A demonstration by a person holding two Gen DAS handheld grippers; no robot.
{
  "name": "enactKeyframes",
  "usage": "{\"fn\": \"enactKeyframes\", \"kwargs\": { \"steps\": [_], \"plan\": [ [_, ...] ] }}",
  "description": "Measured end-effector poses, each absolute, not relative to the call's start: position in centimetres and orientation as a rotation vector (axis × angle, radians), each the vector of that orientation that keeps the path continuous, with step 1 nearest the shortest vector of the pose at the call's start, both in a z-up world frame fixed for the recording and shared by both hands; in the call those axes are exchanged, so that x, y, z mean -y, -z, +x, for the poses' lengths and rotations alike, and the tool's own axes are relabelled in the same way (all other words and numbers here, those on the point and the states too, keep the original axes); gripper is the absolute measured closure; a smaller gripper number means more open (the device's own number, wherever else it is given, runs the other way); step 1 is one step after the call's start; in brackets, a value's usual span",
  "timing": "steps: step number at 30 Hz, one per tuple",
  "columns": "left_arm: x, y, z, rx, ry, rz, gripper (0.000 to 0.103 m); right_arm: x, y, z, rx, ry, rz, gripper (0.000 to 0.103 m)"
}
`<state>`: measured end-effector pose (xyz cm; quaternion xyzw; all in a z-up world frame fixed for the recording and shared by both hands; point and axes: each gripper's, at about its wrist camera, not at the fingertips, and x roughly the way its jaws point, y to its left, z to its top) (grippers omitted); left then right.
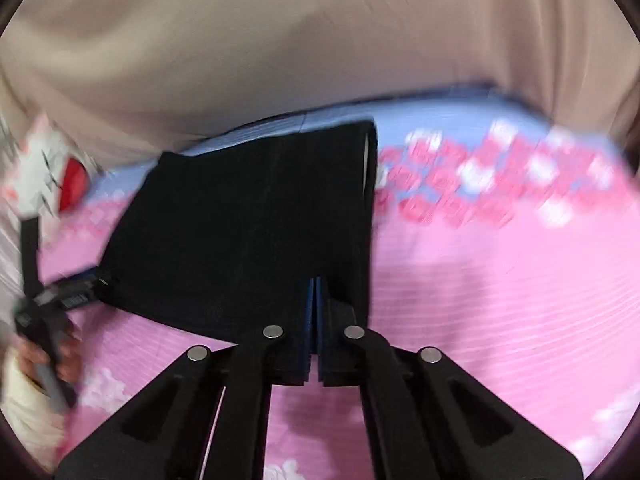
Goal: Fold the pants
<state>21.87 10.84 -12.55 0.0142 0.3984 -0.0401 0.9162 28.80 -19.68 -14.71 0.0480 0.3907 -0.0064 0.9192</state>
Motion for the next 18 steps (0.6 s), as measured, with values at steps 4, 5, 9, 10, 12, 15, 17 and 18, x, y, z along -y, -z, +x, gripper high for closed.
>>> {"fn": "enactKeyframes", "kwargs": {
  "steps": [4, 5, 9, 10, 12, 15, 17, 18],
  "plan": [
    [-10.7, 9.0, 18.3, -0.761, 0.081, 0.029, 0.009, 17.6, 11.7, 25.6, -0.72, 0.013, 0.132, 0.094],
    [-10.5, 8.1, 17.1, -0.741, 0.09, 0.038, 0.009, 17.5, 10.9, 24.3, -0.688, 0.018, 0.14, 0.09],
    [-8.7, 5.1, 12.6, -0.664, 0.114, 0.102, 0.007, 15.0, 8.3, 19.0, -0.582, 0.066, 0.144, 0.04],
    [-8.1, 4.6, 11.5, -0.649, 0.124, 0.108, 0.007, 14.5, 8.0, 18.5, -0.561, 0.076, 0.13, 0.04],
    [-7.3, 4.1, 10.1, -0.641, 0.152, 0.117, 0.007, 13.7, 7.7, 18.0, -0.529, 0.098, 0.116, 0.04],
    [-6.2, 3.7, 7.9, -0.616, 0.152, 0.149, 0.007, 13.0, 7.1, 15.8, -0.508, 0.102, 0.165, 0.04],
    [-5.8, 3.7, 7.1, -0.609, 0.152, 0.168, 0.007, 12.0, 6.5, 14.6, -0.493, 0.118, 0.176, 0.04],
    [-5.7, 3.7, 6.7, -0.607, 0.159, 0.17, 0.007, 11.9, 6.4, 14.0, -0.486, 0.132, 0.177, 0.04]
  ]
}}
